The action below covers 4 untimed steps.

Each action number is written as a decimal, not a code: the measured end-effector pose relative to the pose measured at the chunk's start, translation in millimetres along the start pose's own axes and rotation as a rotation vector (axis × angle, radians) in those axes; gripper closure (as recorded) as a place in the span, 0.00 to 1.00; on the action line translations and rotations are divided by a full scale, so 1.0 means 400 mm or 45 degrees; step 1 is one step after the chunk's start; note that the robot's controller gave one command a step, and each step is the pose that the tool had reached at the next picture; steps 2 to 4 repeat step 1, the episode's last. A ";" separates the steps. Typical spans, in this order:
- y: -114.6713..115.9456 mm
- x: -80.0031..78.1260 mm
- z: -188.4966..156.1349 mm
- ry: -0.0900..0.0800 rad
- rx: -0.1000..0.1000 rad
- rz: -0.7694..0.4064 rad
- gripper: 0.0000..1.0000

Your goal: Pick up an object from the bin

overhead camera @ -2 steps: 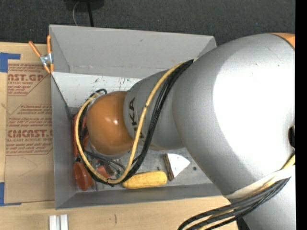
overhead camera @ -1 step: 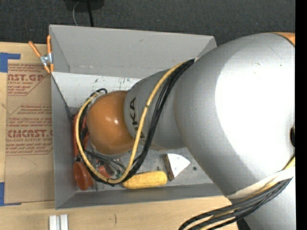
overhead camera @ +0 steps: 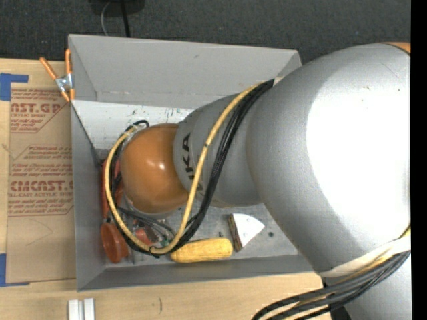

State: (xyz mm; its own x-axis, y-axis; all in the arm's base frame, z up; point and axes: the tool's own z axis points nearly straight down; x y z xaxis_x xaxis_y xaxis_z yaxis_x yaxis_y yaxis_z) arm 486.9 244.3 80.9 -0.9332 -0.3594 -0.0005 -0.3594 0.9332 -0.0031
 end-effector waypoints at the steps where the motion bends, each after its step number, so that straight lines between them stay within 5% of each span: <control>1: 0.001 0.002 -0.028 0.005 0.001 -0.002 1.00; 4: 0.001 0.002 -0.028 0.005 0.001 -0.002 1.00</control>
Offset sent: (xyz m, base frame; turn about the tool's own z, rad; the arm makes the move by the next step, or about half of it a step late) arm 0.0000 -0.0001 0.0211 0.0000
